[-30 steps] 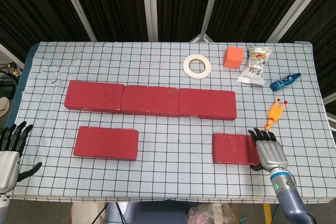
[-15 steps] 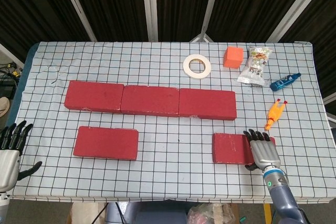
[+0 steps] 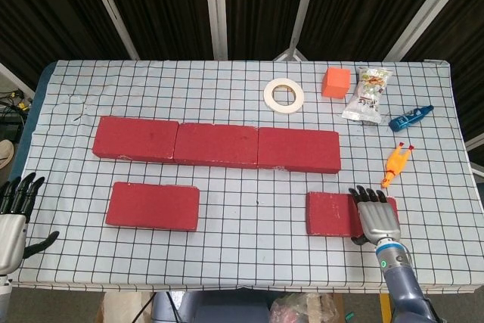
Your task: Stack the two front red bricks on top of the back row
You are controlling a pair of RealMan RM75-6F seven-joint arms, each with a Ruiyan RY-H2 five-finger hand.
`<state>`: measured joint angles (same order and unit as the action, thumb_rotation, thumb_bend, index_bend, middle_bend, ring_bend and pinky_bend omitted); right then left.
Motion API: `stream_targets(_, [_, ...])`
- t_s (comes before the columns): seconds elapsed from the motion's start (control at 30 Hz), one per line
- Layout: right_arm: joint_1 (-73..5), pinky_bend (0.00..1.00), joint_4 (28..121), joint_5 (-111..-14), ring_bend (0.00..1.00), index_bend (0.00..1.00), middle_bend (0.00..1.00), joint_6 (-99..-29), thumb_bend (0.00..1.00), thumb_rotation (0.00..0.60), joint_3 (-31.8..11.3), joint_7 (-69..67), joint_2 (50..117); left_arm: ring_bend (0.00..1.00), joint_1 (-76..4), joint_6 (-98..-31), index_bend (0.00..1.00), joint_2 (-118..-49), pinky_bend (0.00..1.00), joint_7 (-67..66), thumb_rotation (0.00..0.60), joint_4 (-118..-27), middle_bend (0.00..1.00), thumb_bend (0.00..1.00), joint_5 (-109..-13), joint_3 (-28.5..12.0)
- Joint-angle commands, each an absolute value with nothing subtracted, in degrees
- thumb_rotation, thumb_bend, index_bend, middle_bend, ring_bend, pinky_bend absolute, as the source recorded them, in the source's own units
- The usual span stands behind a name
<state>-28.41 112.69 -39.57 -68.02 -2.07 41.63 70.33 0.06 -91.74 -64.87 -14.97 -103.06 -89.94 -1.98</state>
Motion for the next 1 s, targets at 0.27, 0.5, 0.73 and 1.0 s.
stream_targets(0.27, [-29.1,0.00,111.8,-39.3,0.00,0.08,0.10,-70.6,0.18,0.600,-1.6,43.1,72.3,0.00,0.0,-91.6,0.05,-64.8,0.05,-15.0,0.600,-103.1,0.02,0.00,-89.8,-2.0])
stream_targets(0.5, [-29.9,0.00,111.4,-38.2,0.00,0.09,0.15,-70.4,0.18,0.600,-1.4,43.8,72.9,0.00,0.0,-91.7,0.05,-64.8,0.05,-14.9,0.600,-103.1,0.02,0.00,-89.6,-2.0])
stream_targets(0.73, [-30.1,0.00,111.4,-38.7,0.06,0.21,0.25,-71.4,0.18,0.600,-1.0,44.2,73.2,0.00,0.1,-91.8,0.05,-64.7,0.05,-14.7,0.600,-103.2,0.02,0.00,-89.6,-1.9])
stream_targets(1.0, [-29.8,0.00,113.3,-40.8,0.08,0.29,0.26,-72.7,0.18,0.600,-1.5,42.6,71.2,0.00,0.1,-91.9,0.05,-64.7,0.05,-14.5,0.600,-103.3,0.01,0.00,-89.5,-1.9])
